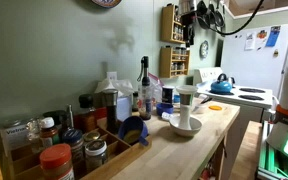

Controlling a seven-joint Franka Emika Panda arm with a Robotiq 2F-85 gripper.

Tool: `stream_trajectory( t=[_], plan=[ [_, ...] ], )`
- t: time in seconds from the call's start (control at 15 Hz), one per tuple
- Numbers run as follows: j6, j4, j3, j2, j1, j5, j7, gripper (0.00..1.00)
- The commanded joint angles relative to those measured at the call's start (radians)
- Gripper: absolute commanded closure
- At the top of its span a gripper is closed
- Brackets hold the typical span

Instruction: Pick up the whisk from the blue bowl and put it in the clear lunch box

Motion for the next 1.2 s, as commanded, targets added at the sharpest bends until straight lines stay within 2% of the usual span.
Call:
stream_trajectory(
  t=[0.0, 0.47, 0.53, 0.67, 0.87, 1.07, 1.13],
  plan=[
    [-0.004, 0.003, -0.018, 0.002, 0.022, -0.006, 0.006, 0.00],
    [-0.004, 0.003, -0.018, 0.002, 0.022, -0.006, 0.006, 0.00],
    [-0.023, 0.011, -0.006, 0.025, 0.020, -0.029, 0.022, 0.00],
    [0.028, 0.016, 0.029, 0.091, 0.042, -0.052, 0.051, 0.00],
    [0.114, 0.028, 0.080, 0.207, 0.052, -0.202, 0.177, 0.00],
    [0.176, 0.028, 0.060, 0.295, 0.063, -0.179, 0.255, 0.00],
    [0.166, 0.033, 0.046, 0.314, 0.064, -0.137, 0.227, 0.00]
  ],
)
